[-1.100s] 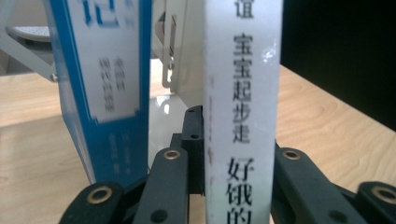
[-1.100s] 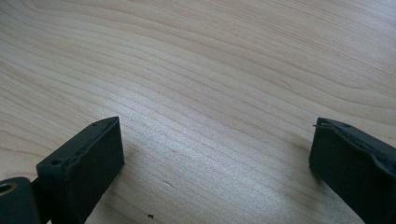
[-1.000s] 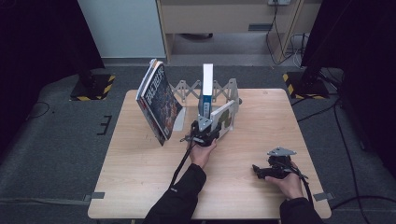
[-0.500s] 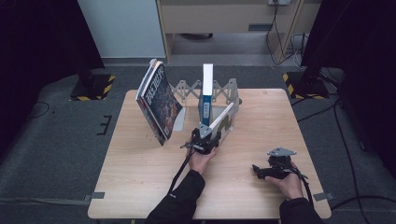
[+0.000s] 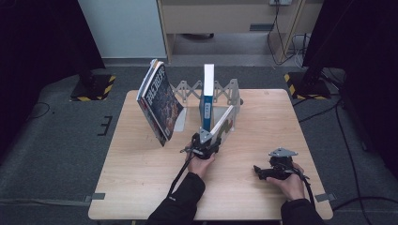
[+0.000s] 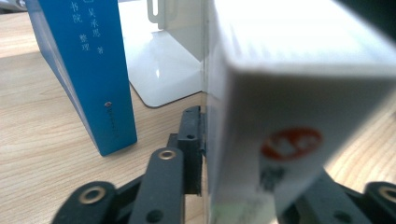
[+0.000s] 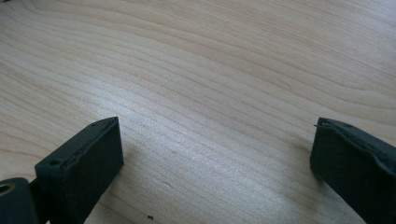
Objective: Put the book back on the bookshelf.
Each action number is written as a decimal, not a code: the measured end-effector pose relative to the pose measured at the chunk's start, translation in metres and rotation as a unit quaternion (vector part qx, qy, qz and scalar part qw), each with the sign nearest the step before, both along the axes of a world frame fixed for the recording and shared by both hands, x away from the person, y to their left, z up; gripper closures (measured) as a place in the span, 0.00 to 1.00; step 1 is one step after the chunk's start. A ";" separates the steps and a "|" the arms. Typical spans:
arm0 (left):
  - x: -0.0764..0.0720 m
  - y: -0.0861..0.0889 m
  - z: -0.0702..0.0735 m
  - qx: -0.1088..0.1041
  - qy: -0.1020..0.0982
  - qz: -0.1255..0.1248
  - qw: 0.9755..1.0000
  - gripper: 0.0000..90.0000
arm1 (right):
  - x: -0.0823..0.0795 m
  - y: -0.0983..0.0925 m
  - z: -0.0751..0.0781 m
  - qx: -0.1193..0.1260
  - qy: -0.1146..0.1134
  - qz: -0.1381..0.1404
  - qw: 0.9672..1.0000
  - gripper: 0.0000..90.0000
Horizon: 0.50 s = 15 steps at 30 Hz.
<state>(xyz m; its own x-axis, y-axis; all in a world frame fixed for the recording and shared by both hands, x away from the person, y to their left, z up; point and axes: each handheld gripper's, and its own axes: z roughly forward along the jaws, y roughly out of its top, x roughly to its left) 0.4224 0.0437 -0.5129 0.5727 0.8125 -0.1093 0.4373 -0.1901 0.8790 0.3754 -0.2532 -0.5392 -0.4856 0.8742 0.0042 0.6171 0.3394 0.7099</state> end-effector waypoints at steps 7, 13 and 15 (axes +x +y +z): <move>-0.014 0.012 0.009 -0.003 -0.013 0.004 1.000 0.77 | 0.000 0.000 0.000 0.000 0.001 -0.001 1.000 0.03; -0.015 0.014 0.010 -0.013 -0.004 0.016 1.000 0.81 | 0.000 0.000 0.000 0.001 0.001 0.000 1.000 0.03; -0.015 0.010 0.010 -0.010 -0.009 0.019 1.000 0.81 | 0.000 0.000 0.000 0.000 0.001 0.000 1.000 0.03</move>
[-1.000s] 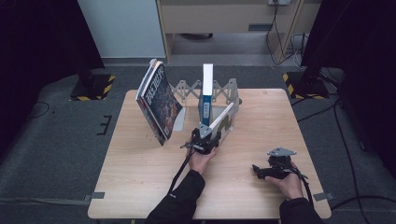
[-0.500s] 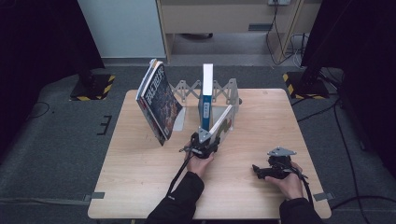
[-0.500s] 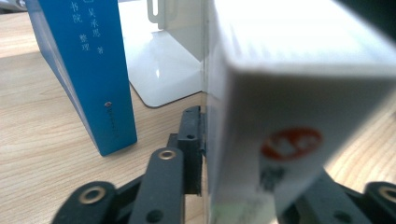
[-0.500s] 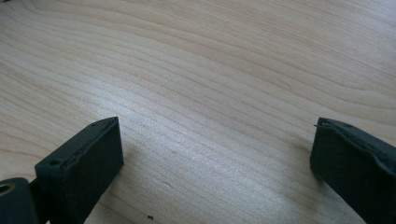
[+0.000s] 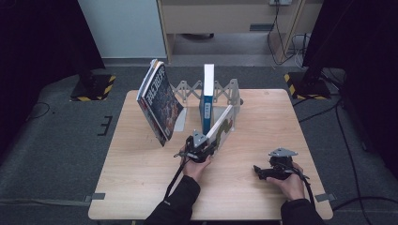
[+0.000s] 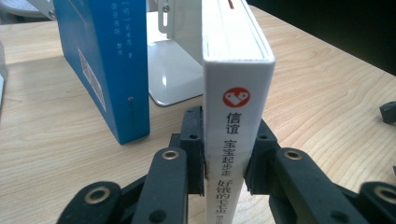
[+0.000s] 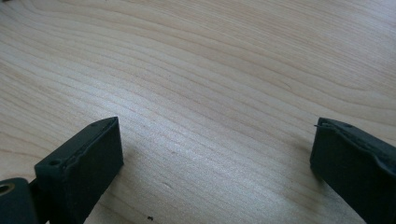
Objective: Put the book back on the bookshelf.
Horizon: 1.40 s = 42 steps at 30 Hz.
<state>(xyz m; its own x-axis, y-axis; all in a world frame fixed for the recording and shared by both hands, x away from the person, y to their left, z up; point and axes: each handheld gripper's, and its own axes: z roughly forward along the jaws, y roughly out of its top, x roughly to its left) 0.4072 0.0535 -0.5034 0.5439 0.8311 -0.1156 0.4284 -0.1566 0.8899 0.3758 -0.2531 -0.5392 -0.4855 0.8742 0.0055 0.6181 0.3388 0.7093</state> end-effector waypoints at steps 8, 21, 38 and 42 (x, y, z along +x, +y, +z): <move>0.012 -0.018 0.001 0.001 -0.003 0.016 1.000 0.80 | 0.000 0.000 0.000 0.000 0.001 0.000 1.000 0.03; 0.006 -0.015 -0.002 -0.004 -0.005 -0.033 0.999 0.74 | 0.000 0.000 0.000 0.001 0.001 0.000 1.000 0.03; 0.019 -0.026 -0.002 -0.026 0.006 -0.048 0.999 0.74 | 0.001 0.001 0.000 0.002 0.002 0.005 1.000 0.03; 0.027 -0.032 0.000 -0.017 0.008 -0.050 0.999 0.73 | 0.000 0.002 0.000 0.003 0.003 0.005 1.000 0.03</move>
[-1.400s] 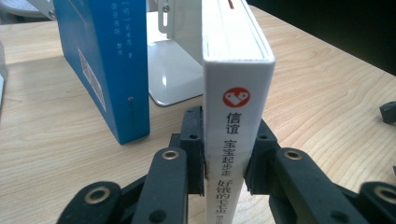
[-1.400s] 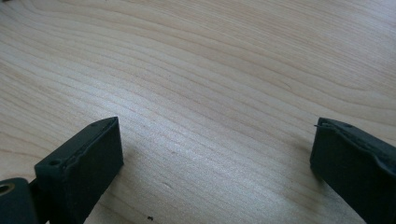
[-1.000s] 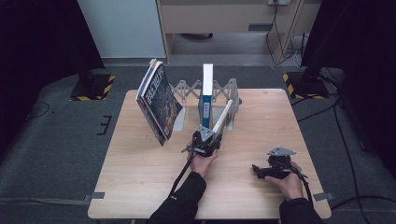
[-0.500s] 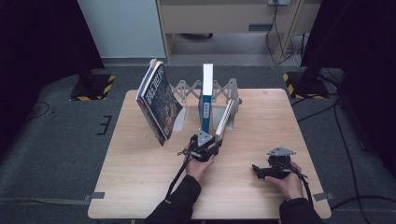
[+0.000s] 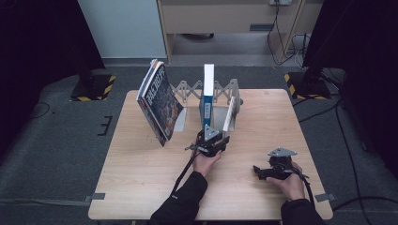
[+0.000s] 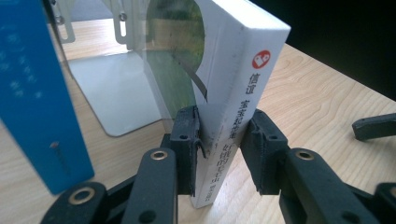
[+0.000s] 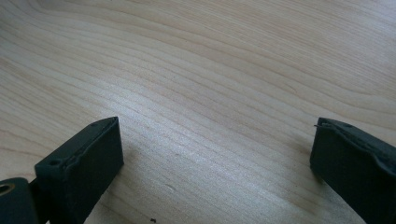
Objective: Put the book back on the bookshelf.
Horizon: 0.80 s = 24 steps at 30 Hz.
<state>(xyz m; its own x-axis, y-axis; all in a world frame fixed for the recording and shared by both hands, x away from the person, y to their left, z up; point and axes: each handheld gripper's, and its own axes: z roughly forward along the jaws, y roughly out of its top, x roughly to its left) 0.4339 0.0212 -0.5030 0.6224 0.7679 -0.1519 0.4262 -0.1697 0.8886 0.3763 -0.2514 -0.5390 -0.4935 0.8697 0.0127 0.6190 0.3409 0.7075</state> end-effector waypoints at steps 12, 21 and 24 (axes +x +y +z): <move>0.023 -0.017 0.000 0.011 -0.005 -0.007 1.000 0.69 | 0.000 0.000 0.000 0.000 0.000 0.001 1.000 0.03; 0.036 -0.026 0.003 0.038 -0.012 -0.007 0.999 0.68 | 0.000 0.000 0.000 0.000 -0.001 0.002 1.000 0.03; 0.039 -0.028 0.003 0.041 -0.015 -0.007 0.999 0.68 | 0.000 0.000 0.000 0.000 -0.001 0.002 1.000 0.03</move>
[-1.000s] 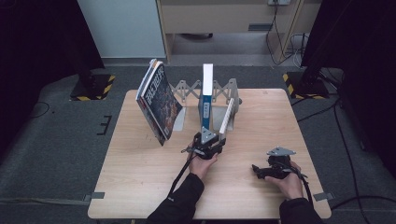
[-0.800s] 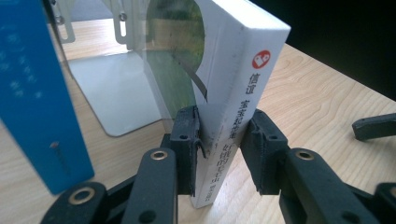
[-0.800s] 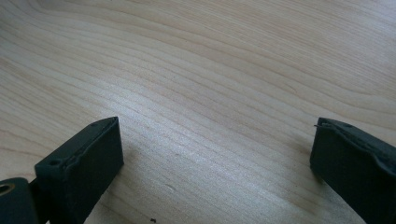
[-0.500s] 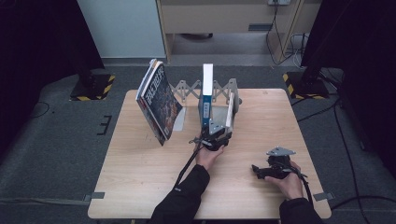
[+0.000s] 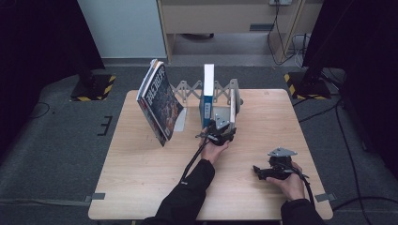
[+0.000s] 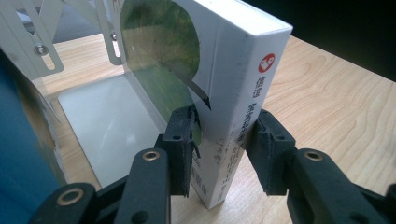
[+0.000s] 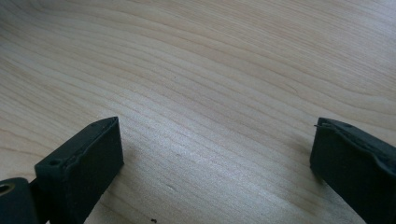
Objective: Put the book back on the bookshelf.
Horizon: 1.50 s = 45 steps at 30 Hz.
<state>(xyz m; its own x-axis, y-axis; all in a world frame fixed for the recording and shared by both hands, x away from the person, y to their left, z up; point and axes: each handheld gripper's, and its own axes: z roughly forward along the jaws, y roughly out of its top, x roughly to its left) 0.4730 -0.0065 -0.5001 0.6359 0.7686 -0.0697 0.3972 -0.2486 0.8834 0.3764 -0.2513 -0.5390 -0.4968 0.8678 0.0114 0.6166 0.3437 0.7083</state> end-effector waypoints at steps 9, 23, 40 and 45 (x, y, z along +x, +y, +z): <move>0.006 -0.002 0.001 0.012 -0.002 -0.010 1.000 0.65 | 0.000 0.000 0.000 0.000 0.000 0.000 1.000 0.03; -0.025 0.048 0.028 0.020 0.018 -0.057 0.998 0.48 | 0.000 0.000 0.000 0.000 0.000 0.000 1.000 0.03; -0.087 0.148 0.002 0.048 0.080 -0.039 0.995 0.32 | 0.000 0.000 0.000 -0.002 0.000 -0.005 1.000 0.02; -0.095 0.174 -0.001 0.048 0.089 -0.025 0.995 0.25 | 0.000 0.000 0.000 -0.002 0.002 -0.007 1.000 0.01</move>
